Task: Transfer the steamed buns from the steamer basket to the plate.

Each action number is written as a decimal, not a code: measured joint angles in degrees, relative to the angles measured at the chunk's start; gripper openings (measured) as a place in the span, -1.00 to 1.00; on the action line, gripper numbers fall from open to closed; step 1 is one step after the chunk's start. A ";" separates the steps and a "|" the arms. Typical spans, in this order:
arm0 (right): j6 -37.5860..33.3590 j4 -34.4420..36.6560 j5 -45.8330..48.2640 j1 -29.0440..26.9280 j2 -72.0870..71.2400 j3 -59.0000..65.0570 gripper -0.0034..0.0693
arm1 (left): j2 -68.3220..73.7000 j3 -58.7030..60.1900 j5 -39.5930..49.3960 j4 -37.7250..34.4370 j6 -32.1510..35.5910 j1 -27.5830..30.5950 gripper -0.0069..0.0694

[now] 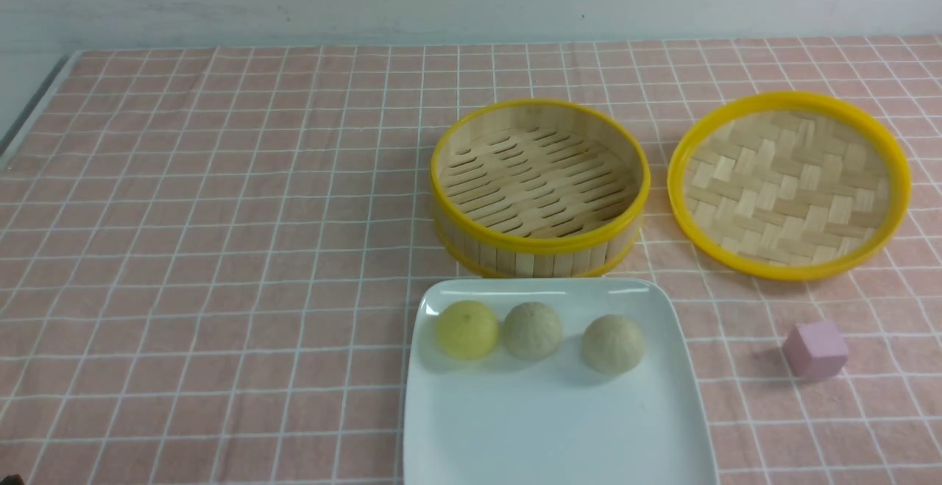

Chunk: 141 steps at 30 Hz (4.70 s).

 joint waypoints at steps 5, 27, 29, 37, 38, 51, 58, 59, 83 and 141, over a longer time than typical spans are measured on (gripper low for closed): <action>0.00 0.00 0.00 0.00 0.00 0.00 0.46 | 0.00 0.00 0.00 0.00 0.00 0.00 -0.18; 0.00 -0.02 0.05 2.02 0.00 0.00 0.46 | 0.00 0.00 0.00 0.10 0.00 0.00 -0.18; 0.00 -0.02 0.05 2.02 0.00 0.00 0.46 | 0.00 0.00 0.00 0.10 0.00 0.00 -0.18; 0.00 -1.17 -0.05 2.02 0.00 0.00 0.46 | 0.00 0.00 0.00 0.13 0.00 0.00 -0.18; 0.00 -1.48 -0.05 2.02 0.00 0.00 0.46 | 0.00 0.00 0.00 0.13 0.00 0.00 -0.18; -5.74 -1.80 -0.20 2.02 0.00 0.00 0.46 | 0.00 0.00 0.00 0.13 0.00 0.00 -0.18; -17.95 7.09 0.38 2.02 0.00 0.00 0.46 | 0.00 0.00 0.00 0.13 0.00 0.00 -0.18; -18.65 7.83 0.45 2.02 0.00 0.00 0.46 | 0.00 0.00 0.00 0.13 0.00 0.00 -0.18; -7.65 2.55 0.13 2.02 0.00 0.00 0.46 | 0.00 0.00 0.00 0.17 0.00 0.00 -0.18; -11.23 1.30 0.11 2.02 0.00 0.00 0.46 | 0.00 0.00 0.00 0.17 0.00 0.00 -0.18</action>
